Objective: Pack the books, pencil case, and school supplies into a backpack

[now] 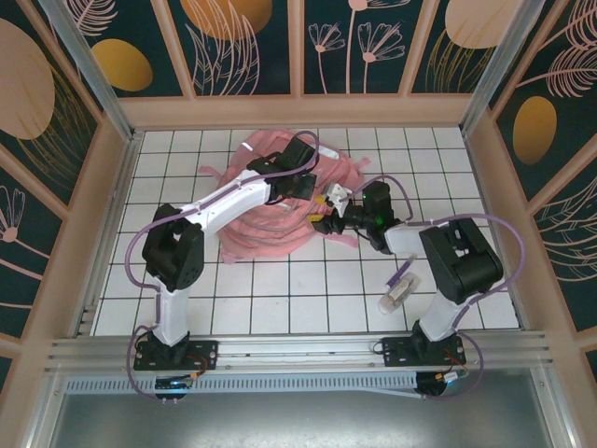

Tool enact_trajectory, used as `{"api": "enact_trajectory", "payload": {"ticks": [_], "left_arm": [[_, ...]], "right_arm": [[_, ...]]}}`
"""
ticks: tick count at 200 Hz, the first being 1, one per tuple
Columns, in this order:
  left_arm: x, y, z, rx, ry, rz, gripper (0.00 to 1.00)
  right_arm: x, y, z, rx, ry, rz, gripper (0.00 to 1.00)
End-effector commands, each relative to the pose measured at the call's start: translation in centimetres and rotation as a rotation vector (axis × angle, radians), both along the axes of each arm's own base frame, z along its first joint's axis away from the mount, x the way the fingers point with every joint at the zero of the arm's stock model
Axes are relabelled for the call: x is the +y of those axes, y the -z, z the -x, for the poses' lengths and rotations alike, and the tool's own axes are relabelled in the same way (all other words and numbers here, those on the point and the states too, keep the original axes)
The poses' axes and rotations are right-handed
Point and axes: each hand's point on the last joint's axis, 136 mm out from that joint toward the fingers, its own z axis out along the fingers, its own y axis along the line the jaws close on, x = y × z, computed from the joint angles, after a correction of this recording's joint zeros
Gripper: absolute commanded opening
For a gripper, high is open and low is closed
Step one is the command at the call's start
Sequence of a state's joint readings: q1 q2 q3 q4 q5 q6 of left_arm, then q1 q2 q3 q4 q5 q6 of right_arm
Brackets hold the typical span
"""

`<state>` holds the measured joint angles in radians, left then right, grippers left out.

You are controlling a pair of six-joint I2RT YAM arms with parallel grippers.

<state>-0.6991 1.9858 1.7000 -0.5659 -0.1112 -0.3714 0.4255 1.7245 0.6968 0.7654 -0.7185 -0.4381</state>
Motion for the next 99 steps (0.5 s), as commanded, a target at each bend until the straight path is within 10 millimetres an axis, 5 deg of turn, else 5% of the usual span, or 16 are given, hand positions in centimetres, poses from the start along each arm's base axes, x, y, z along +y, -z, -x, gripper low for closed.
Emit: {"api": "enact_trajectory", "payload": {"ticks": [1,32,51,65,99], "left_arm": [[-1.7,-4.8,0.7,-0.042,0.048,0.164,0.0],[-2.4,-5.4,0.7,-0.022,0.048,0.25,0.0],[-2.5,-5.7,0.3,-0.025,0.032,0.278,0.0],[-2.4,-5.8,-0.1,-0.031,0.013,0.296,0.0],[-2.6,-5.9,-1.4,-0.042,-0.016,0.328,0.0]], "right_arm": [[1.1,-1.4,-1.7,-0.176,0.005,0.011,0.59],[2.4,1.9,-2.1,-0.147,-0.023,0.128,0.47],[3.1,2.7,-0.8,-0.143,-0.07,0.16,0.13],[3.5,2.6,1.1,-0.154,-0.128,0.17,0.0],[4.0,2.1,5.8,-0.177,-0.254,0.178,0.0]]}}
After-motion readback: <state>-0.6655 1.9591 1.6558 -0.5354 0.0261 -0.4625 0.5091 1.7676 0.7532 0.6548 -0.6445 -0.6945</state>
